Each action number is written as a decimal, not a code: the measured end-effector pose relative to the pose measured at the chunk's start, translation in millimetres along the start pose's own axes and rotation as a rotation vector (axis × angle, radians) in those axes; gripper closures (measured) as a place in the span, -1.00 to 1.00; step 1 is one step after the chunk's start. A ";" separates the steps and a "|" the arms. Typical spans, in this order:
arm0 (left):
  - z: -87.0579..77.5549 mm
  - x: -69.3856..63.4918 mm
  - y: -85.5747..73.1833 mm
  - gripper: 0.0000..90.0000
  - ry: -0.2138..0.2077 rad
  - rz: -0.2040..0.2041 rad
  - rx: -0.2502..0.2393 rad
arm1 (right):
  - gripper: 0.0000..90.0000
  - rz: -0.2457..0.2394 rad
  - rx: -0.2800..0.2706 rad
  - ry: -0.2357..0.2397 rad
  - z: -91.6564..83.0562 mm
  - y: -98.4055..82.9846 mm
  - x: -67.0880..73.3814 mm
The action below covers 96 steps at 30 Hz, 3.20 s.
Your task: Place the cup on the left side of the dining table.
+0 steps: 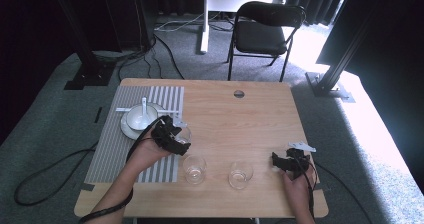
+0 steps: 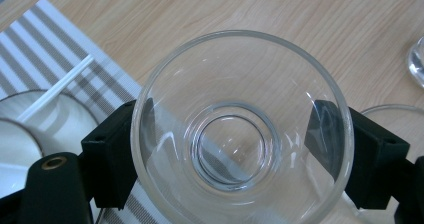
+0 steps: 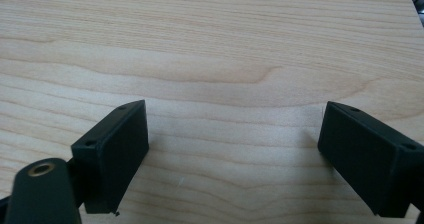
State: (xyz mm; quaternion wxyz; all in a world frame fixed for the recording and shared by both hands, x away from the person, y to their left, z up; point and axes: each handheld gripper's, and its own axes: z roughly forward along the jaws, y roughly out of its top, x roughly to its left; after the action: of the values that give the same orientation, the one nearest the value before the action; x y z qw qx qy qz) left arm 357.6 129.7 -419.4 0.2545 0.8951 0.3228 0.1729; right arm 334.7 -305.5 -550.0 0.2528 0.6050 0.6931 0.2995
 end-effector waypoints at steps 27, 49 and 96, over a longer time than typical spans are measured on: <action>-14.5 39.7 -73.9 -0.59 0.057 -0.164 0.036 | -0.73 -0.002 -0.001 0.000 0.1 0.0 -0.1; -14.6 60.9 -114.2 -0.59 0.114 -0.240 0.098 | -0.73 -0.001 0.000 0.000 0.0 0.0 0.0; -7.5 42.0 -181.7 -0.96 0.172 -0.445 -0.100 | -0.73 0.001 0.000 0.000 0.0 0.1 0.1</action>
State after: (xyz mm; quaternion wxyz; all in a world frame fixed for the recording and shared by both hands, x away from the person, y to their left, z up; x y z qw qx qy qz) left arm 295.8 280.5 -510.3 0.3016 0.7702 0.5237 0.2040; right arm 334.7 -305.3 -549.9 0.2526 0.6056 0.6926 0.2995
